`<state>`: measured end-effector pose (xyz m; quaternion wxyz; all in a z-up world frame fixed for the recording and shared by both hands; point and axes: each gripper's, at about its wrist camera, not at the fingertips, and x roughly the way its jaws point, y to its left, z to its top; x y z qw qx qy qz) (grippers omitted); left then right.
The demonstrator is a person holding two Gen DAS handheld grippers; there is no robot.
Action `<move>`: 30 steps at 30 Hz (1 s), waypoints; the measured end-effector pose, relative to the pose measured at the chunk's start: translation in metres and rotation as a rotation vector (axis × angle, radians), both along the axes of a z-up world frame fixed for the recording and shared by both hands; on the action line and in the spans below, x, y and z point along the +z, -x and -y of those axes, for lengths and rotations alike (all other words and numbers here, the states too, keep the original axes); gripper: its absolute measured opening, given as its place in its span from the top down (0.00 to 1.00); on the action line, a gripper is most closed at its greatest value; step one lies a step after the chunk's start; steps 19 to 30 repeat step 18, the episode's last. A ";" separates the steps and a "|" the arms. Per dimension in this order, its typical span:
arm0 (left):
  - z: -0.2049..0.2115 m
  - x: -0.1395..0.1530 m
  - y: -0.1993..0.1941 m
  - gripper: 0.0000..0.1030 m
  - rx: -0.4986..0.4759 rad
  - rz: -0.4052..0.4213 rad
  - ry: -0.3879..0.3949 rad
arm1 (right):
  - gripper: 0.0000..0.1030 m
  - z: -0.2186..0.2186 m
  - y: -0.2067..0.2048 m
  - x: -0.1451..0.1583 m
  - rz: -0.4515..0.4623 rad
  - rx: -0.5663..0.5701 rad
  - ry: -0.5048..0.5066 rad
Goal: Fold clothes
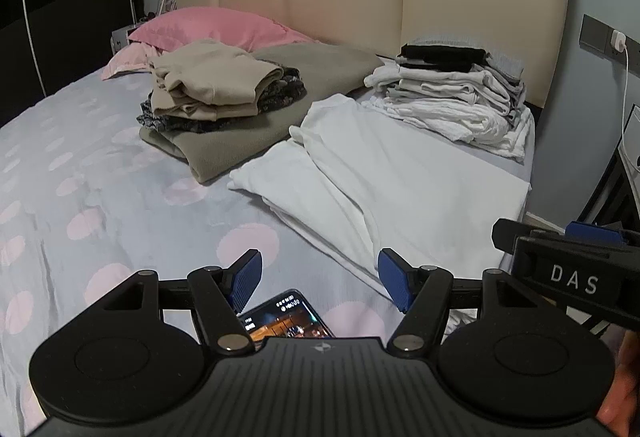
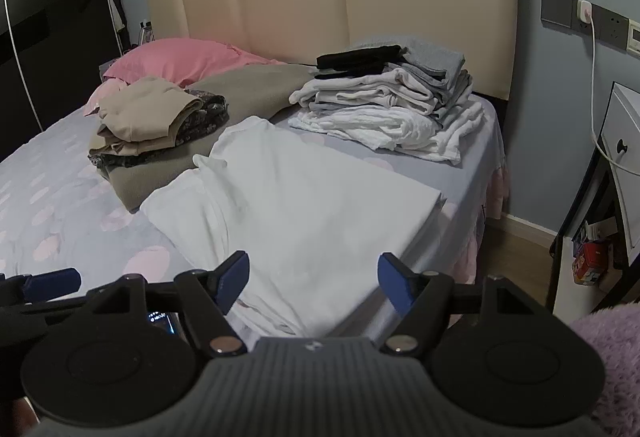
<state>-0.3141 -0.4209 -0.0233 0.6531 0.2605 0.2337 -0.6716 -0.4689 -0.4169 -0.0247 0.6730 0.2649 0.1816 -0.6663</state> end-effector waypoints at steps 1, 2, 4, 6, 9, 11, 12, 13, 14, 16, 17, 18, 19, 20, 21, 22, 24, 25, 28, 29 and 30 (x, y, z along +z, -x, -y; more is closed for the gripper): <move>0.000 0.001 0.000 0.39 0.001 0.003 0.005 | 0.28 0.000 0.000 0.000 0.001 -0.001 0.001; 0.000 0.002 0.000 0.39 -0.002 0.007 0.008 | 0.28 0.000 0.000 0.001 0.000 -0.001 0.002; 0.000 0.003 0.000 0.39 -0.006 0.007 0.010 | 0.28 0.000 -0.001 0.001 -0.001 -0.001 0.005; 0.000 0.004 0.000 0.39 -0.007 0.010 0.014 | 0.28 -0.001 -0.001 0.001 -0.001 -0.001 0.008; 0.000 0.004 0.001 0.39 -0.010 0.017 0.017 | 0.27 -0.001 -0.001 0.001 0.001 0.000 0.010; 0.001 0.004 0.002 0.39 -0.018 0.009 0.008 | 0.27 0.000 0.000 0.001 0.003 0.000 0.009; 0.001 0.004 0.002 0.39 -0.021 0.004 0.003 | 0.27 0.000 0.000 0.001 0.005 -0.001 0.008; 0.001 0.003 0.002 0.39 -0.022 0.004 0.000 | 0.27 0.000 0.001 0.001 0.007 -0.001 0.007; 0.001 0.003 0.003 0.39 -0.024 0.005 -0.002 | 0.27 0.000 0.001 0.001 0.009 -0.003 0.007; 0.001 0.001 0.003 0.39 -0.024 0.003 -0.005 | 0.27 0.000 0.002 0.000 0.012 -0.005 0.005; 0.001 0.001 0.002 0.39 -0.022 0.000 -0.006 | 0.27 0.001 0.002 0.000 0.013 -0.006 0.004; 0.001 0.000 0.002 0.39 -0.021 -0.003 -0.007 | 0.27 0.001 0.003 0.000 0.014 -0.006 0.003; 0.001 0.000 0.002 0.39 -0.021 -0.003 -0.007 | 0.27 0.001 0.003 0.000 0.014 -0.006 0.003; 0.001 0.000 0.002 0.39 -0.021 -0.003 -0.007 | 0.27 0.001 0.003 0.000 0.014 -0.006 0.003; 0.001 0.000 0.002 0.39 -0.021 -0.003 -0.007 | 0.27 0.001 0.003 0.000 0.014 -0.006 0.003; 0.001 0.000 0.002 0.39 -0.021 -0.003 -0.007 | 0.27 0.001 0.003 0.000 0.014 -0.006 0.003; 0.001 0.000 0.002 0.39 -0.021 -0.003 -0.007 | 0.27 0.001 0.003 0.000 0.014 -0.006 0.003; 0.001 0.000 0.002 0.39 -0.021 -0.003 -0.007 | 0.27 0.001 0.003 0.000 0.014 -0.006 0.003; 0.001 0.000 0.002 0.39 -0.021 -0.003 -0.007 | 0.27 0.001 0.003 0.000 0.014 -0.006 0.003; 0.001 0.000 0.002 0.39 -0.021 -0.003 -0.007 | 0.27 0.001 0.003 0.000 0.014 -0.006 0.003; 0.001 0.000 0.002 0.39 -0.021 -0.003 -0.007 | 0.27 0.001 0.003 0.000 0.014 -0.006 0.003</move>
